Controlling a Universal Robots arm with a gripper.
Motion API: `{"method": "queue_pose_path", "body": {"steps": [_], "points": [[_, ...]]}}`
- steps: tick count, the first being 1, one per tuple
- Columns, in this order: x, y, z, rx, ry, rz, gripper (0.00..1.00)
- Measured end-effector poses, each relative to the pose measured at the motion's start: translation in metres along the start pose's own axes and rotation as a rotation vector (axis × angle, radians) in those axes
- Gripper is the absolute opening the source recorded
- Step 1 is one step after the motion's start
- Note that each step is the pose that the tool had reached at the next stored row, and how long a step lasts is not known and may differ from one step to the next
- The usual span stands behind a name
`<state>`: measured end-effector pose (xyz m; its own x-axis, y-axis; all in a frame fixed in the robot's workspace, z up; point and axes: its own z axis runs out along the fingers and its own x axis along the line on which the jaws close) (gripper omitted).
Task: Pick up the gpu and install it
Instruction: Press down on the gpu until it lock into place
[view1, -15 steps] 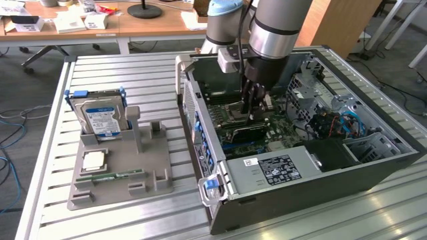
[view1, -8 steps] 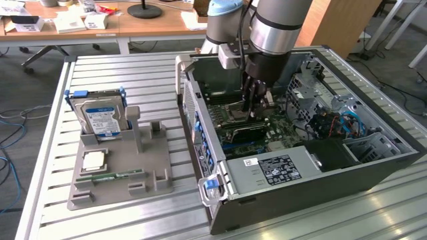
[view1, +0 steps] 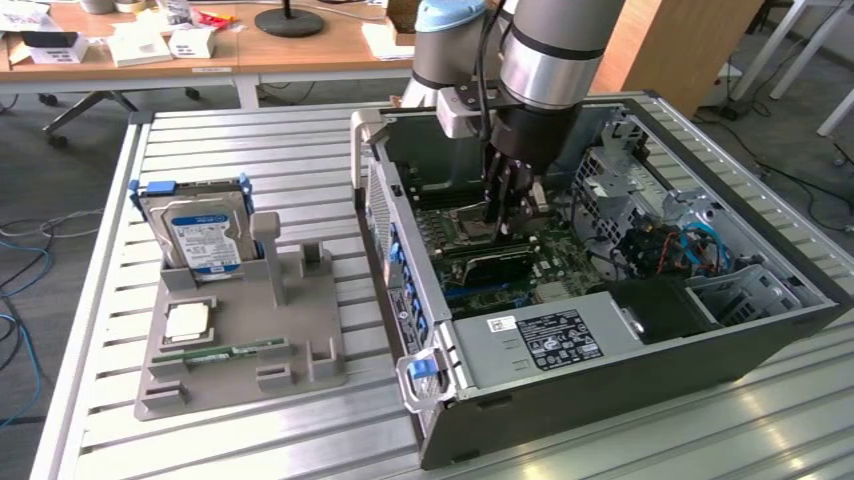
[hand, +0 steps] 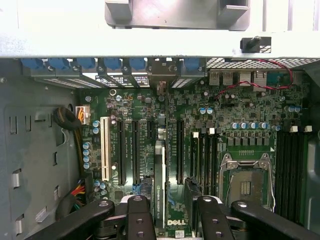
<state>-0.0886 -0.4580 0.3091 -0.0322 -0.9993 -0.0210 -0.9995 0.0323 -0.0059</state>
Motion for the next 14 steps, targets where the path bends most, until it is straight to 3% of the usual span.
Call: {"method": "queue_pose_path", "body": {"steps": [6, 13, 14], "points": [[0.0, 0.0, 0.0, 0.0, -0.0001, 0.0, 0.38], [0.0, 0.0, 0.0, 0.0, 0.0, 0.0, 0.11], [0.0, 0.0, 0.0, 0.0, 0.0, 0.0, 0.11]]}}
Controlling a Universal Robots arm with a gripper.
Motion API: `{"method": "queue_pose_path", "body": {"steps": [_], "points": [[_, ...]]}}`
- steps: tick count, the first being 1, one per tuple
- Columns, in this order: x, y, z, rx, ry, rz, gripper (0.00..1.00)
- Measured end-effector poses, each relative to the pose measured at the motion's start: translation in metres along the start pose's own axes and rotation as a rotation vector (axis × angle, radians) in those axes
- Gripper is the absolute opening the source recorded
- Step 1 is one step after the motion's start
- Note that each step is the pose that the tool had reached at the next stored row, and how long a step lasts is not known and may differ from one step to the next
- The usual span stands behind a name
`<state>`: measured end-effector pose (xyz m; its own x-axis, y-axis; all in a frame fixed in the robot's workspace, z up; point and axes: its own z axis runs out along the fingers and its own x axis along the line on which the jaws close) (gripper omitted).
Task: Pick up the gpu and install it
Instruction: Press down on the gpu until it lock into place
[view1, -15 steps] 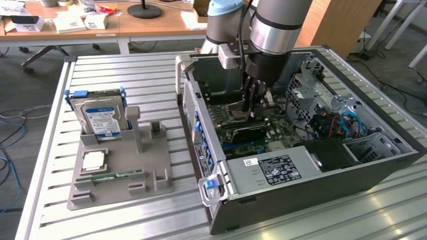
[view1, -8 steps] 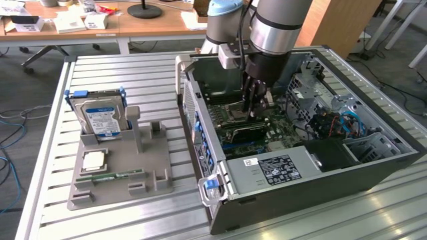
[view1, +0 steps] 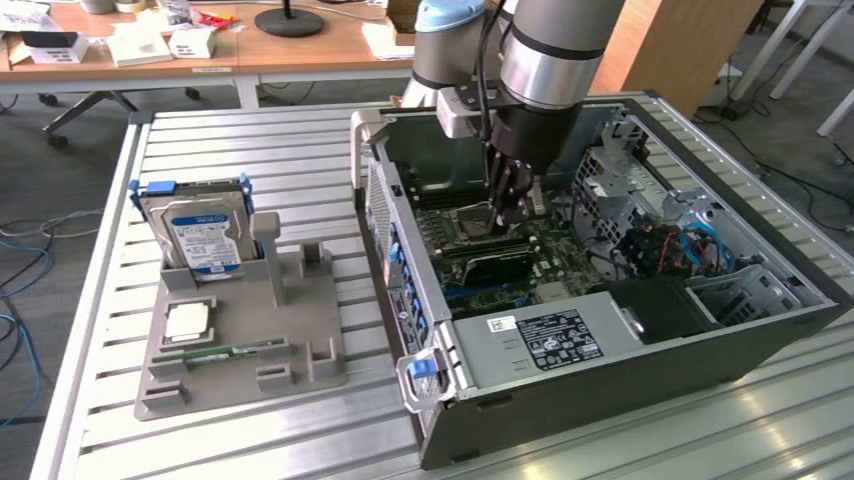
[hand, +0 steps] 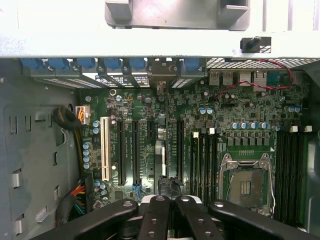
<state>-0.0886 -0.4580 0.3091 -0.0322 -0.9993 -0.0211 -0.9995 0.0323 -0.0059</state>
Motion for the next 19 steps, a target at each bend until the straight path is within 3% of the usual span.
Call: {"method": "queue_pose_path", "body": {"steps": [9, 19], "points": [[0.0, 0.0, 0.0001, 0.0, 0.0001, 0.0, 0.11], [0.0002, 0.0, 0.0081, 0.0, 0.0, 0.0, 0.11]]}}
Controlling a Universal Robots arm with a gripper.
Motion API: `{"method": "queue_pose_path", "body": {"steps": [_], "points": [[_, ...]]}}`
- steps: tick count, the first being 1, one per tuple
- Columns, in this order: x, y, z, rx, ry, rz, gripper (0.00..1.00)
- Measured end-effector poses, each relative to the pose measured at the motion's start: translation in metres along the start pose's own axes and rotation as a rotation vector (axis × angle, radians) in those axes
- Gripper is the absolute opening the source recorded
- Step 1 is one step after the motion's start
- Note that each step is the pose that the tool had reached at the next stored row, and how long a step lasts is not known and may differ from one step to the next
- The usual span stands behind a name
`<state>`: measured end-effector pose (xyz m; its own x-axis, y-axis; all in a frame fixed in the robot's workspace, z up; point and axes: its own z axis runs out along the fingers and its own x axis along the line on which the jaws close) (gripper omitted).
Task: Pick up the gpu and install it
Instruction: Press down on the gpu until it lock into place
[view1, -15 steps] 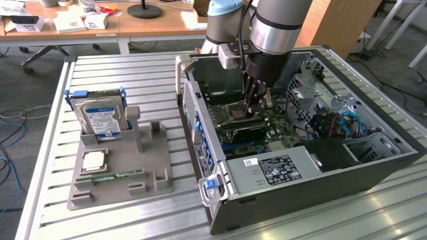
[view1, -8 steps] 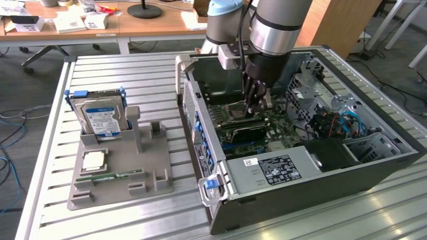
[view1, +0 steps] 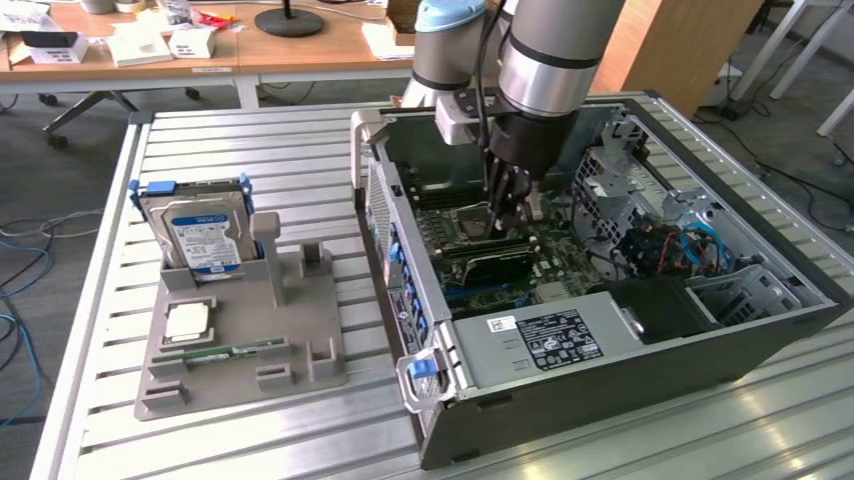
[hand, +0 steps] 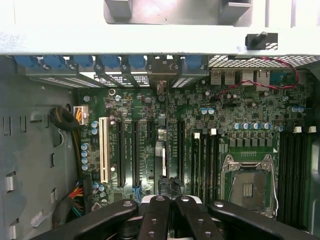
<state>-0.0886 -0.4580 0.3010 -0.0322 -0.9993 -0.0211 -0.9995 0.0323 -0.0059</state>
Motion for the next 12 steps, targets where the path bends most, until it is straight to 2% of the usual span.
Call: {"method": "queue_pose_path", "body": {"steps": [12], "points": [[0.0, 0.0001, 0.0138, 0.0001, 0.0, 0.0, 0.11]]}}
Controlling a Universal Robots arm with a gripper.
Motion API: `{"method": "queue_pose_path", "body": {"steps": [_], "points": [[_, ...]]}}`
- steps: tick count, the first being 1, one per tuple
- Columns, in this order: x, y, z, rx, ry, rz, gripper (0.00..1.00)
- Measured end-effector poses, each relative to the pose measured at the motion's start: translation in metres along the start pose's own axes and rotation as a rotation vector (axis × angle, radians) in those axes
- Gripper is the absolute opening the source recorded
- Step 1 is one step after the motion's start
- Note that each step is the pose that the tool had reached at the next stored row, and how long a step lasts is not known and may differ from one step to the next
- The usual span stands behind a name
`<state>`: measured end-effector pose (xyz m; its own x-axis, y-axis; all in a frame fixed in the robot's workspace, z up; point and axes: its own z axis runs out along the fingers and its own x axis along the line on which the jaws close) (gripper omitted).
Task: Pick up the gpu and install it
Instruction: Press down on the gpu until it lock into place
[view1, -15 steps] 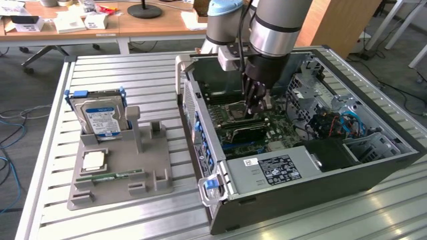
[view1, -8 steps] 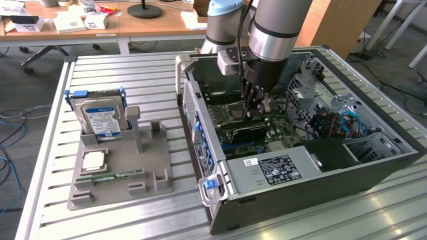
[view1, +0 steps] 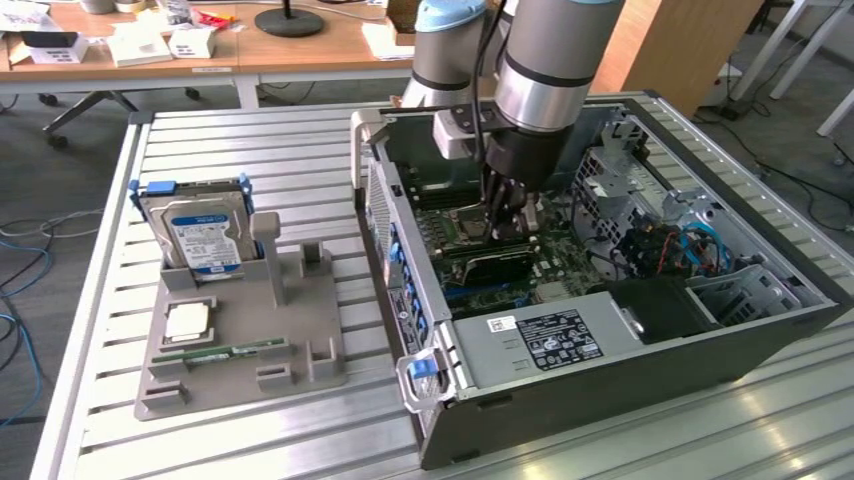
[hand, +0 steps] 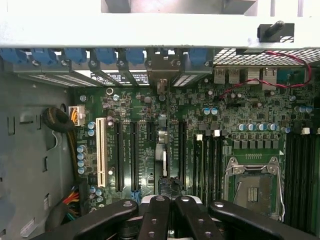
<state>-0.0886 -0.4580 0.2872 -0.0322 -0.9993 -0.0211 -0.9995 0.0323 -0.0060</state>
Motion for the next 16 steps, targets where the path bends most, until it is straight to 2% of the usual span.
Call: {"method": "queue_pose_path", "body": {"steps": [11, 16], "points": [[0.0, 0.0005, 0.0135, 0.0, 0.0007, 0.0, 0.11], [0.0, 0.0006, 0.0154, -0.0002, 0.0009, 0.0, 0.11]]}}
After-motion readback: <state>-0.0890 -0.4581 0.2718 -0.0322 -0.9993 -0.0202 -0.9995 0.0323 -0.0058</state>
